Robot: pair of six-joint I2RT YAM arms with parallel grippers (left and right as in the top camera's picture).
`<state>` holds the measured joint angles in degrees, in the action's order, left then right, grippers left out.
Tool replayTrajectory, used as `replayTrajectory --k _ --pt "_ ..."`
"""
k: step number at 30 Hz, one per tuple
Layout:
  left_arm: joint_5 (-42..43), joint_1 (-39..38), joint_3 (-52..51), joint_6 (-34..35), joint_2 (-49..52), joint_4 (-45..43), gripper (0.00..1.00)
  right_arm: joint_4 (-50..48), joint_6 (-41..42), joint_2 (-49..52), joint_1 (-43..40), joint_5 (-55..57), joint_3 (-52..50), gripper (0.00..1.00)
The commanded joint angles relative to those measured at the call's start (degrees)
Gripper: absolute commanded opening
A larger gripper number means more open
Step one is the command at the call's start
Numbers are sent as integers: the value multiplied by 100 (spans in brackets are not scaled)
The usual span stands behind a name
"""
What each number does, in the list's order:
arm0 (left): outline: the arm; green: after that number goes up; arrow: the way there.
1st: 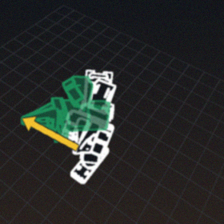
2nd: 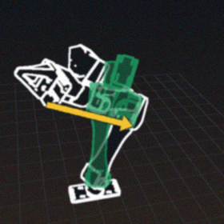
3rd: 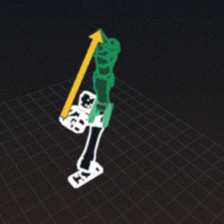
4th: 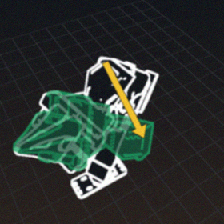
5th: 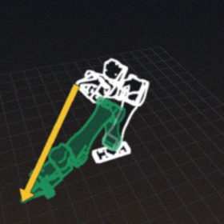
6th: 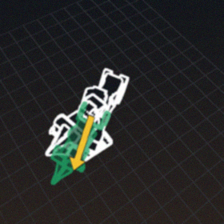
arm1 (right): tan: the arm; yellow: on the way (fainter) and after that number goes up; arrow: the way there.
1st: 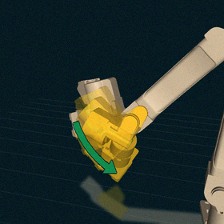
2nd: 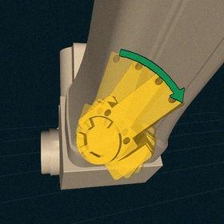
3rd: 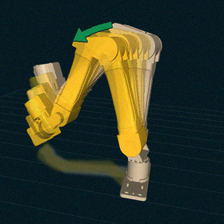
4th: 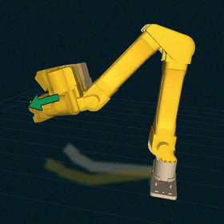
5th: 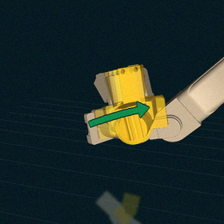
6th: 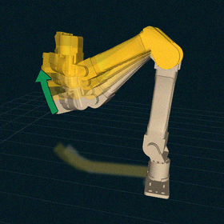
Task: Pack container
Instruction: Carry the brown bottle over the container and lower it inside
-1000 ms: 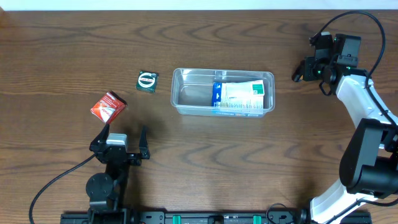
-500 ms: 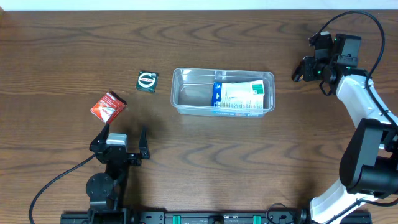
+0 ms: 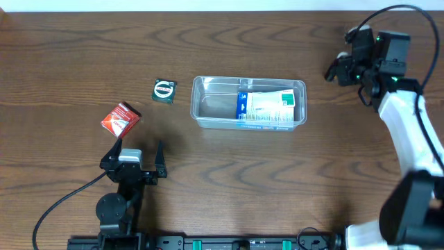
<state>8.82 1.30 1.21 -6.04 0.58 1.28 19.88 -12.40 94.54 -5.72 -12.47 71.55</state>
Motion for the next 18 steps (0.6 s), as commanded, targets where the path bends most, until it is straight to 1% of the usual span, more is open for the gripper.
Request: replayTrajectory --k 1,8,13,15,18 --pt "85 24 -98 13 -24 192 98 31 -55 -817 350 -339 46 17" --pt "85 24 -98 13 -24 192 98 184 -55 -1569 1386 -450 46 18" --pt "85 24 -98 13 -24 192 98 446 -107 -1631 2221 -446 44 17" --pt "85 24 -98 13 -24 192 98 586 -260 -1598 2516 -435 44 17" --pt "85 24 -98 13 -24 192 98 710 -372 -1519 2835 -334 44 18"
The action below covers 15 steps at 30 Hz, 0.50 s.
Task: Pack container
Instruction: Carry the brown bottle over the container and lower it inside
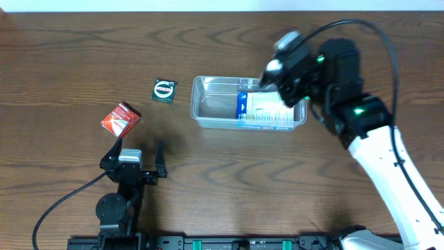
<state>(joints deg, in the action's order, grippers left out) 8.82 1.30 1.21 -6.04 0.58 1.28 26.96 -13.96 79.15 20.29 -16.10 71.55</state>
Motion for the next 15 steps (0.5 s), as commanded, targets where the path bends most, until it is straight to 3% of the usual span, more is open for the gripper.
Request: replayTrajectory --k 1,15 --pt "85 24 -98 13 -24 192 98 35 -254 52 304 52 44 19" --pt "85 24 -98 13 -24 192 98 -262 -284 1121 721 -66 42 20"
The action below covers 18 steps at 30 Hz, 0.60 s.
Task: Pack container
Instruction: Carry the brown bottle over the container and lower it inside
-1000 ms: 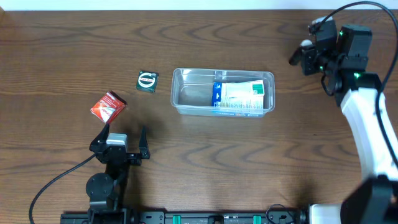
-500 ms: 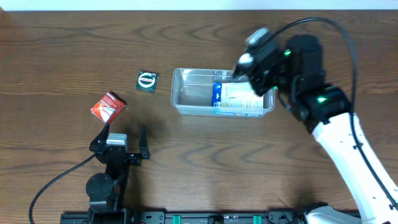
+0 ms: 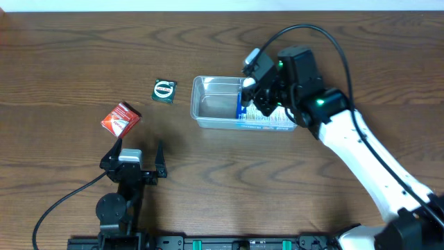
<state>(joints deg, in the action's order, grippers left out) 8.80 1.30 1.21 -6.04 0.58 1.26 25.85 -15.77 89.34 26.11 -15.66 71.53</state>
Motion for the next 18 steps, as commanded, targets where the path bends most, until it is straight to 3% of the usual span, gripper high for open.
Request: replayTrajectory --k 1,18 --pt "87 24 -98 13 -24 195 98 -236 -103 177 175 -109 44 20" --pt "87 24 -98 13 -24 195 98 -750 -101 1045 431 -136 44 22"
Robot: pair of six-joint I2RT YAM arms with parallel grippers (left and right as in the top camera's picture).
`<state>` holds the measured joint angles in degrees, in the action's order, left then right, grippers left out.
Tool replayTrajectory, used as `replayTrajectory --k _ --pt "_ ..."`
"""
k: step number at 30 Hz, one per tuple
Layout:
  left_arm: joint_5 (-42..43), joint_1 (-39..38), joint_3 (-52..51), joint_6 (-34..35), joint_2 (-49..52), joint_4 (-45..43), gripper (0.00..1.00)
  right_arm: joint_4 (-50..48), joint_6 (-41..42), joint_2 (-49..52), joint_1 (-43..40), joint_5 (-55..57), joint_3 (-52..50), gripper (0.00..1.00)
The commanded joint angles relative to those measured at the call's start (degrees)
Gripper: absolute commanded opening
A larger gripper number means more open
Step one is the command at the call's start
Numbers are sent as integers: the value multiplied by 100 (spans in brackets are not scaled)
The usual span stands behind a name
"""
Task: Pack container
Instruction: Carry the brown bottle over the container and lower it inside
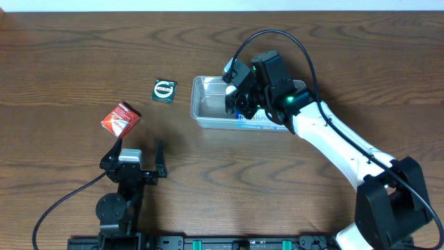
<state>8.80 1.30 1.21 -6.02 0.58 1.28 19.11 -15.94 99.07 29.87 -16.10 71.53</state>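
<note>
A clear plastic container (208,104) sits at the table's middle with a white and blue packet (267,117) in its right half, mostly hidden by my right arm. My right gripper (231,105) hangs over the container's middle; whether it is open or shut cannot be told. A small green packet (164,91) lies left of the container. A red packet (121,119) lies farther left. My left gripper (139,153) rests open near the front edge, just below the red packet, holding nothing.
The right arm's white links (340,149) stretch from the lower right across the table to the container. A black cable (52,208) trails from the left arm's base to the front edge.
My right gripper has moved further left over the container, from above the packet's left end to the container's middle. The left arm and the loose packets have not moved.
My right gripper was first at the far right back of the table, away from the container. Then it was over the container's right end, then above the white and blue packet, and now over the container's middle. The left gripper stayed open in place.
</note>
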Motion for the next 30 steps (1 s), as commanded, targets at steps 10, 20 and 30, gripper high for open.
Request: replayTrajectory --k 10,20,30 --pt "87 24 -98 11 -24 192 98 -243 -83 232 55 -94 44 22" --pt "87 24 -98 11 -24 192 98 -437 -81 234 55 -238 44 23" --pt "87 24 -98 11 -24 192 98 -442 -61 271 55 -238 44 24"
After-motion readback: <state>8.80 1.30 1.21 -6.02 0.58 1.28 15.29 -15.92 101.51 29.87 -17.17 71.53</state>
